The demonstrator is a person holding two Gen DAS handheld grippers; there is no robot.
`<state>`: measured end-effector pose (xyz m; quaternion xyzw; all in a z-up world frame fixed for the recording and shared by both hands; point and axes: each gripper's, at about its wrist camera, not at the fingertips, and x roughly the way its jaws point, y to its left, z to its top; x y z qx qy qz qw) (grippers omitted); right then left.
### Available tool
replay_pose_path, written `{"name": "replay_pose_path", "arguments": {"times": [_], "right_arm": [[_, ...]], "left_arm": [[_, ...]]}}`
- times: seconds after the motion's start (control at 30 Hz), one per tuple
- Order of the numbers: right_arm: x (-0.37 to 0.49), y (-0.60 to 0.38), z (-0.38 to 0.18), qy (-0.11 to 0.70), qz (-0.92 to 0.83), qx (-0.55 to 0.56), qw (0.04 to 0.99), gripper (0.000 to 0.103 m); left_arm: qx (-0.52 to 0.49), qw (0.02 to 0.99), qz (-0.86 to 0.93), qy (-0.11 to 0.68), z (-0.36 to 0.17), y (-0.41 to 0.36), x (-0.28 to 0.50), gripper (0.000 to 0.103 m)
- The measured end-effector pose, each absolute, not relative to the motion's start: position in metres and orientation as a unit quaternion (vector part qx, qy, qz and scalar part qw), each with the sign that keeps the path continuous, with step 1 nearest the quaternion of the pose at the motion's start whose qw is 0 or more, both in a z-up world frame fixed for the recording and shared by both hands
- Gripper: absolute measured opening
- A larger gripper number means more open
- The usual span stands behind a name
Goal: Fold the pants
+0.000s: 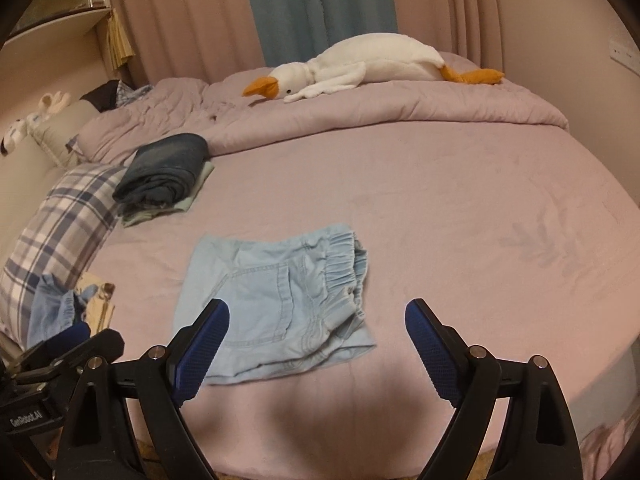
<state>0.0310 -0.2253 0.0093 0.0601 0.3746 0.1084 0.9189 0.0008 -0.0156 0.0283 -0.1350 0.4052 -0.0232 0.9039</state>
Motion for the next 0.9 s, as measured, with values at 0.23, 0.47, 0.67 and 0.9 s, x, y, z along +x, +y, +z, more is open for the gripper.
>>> {"name": "replay_pose_path", "arguments": {"times": [0.23, 0.47, 0.67, 0.9], "right_arm": [[0.027, -0.225, 0.010, 0.375, 0.101, 0.059, 0.920, 0.089], [0.026, -0.225, 0.010, 0.375, 0.100, 0.060, 0.919, 0.089], [0.022, -0.226, 0.009, 0.374, 0.101, 0.058, 0.920, 0.089], [0.017, -0.224, 0.011, 0.372, 0.090, 0.060, 0.922, 0.089]], "left_arm": [[-0.137, 0.904, -0.025, 0.405, 0.028, -0.017, -0.005, 0.102], [-0.143, 0.903, -0.028, 0.404, 0.028, -0.017, -0.009, 0.102], [-0.145, 0.904, -0.031, 0.401, 0.030, -0.017, -0.012, 0.102], [-0.141, 0.907, -0.031, 0.396, 0.032, -0.019, -0.015, 0.102]]}}
